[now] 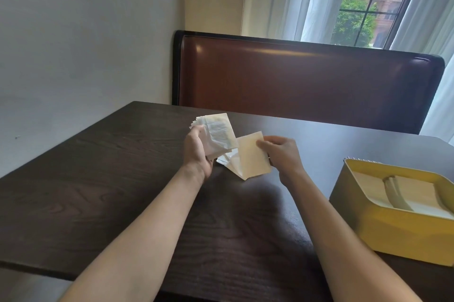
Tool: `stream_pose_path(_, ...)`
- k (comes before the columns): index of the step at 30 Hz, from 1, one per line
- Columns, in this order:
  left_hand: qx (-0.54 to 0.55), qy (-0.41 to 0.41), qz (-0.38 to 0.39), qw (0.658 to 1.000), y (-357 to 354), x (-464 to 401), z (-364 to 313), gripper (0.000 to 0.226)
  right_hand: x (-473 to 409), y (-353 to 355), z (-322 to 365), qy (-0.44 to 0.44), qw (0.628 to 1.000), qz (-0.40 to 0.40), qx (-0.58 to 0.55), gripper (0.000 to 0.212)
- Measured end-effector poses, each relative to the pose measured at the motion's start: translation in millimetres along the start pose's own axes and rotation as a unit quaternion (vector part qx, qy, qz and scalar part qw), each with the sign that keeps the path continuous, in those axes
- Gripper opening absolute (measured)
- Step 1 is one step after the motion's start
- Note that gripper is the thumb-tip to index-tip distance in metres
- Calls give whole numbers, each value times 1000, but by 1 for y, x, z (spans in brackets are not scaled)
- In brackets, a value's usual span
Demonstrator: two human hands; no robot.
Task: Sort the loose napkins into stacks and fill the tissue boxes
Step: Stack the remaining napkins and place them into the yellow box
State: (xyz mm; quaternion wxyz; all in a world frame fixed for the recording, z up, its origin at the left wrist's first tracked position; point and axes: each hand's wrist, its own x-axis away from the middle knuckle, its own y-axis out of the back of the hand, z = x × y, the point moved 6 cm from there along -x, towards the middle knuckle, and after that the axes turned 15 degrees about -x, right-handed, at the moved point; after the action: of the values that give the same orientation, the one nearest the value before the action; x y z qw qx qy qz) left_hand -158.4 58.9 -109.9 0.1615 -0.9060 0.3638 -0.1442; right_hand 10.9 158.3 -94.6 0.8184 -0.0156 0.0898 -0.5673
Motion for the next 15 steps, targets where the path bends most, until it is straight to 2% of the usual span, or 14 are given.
stream_pose_path(2, -1, 3, -6, 1000, 0, 2, -1, 18, -1, 1, 1, -6, 999, -2, -46, 14)
stream_pose_path(6, 1, 13, -18, 1000, 3, 4, -2, 18, -6, 7, -1, -27, 994, -15, -101, 36)
stream_pose_path(10, -35, 26, 6, 999, 1, 4, 3, 19, -5, 7, 2, -21, 979, -15, -202, 38)
stream_pose_path(15, -103, 63, 152, 981, -20, 10, 14, 52, -1, -2, 13, 2, 953, 42, -300, 26)
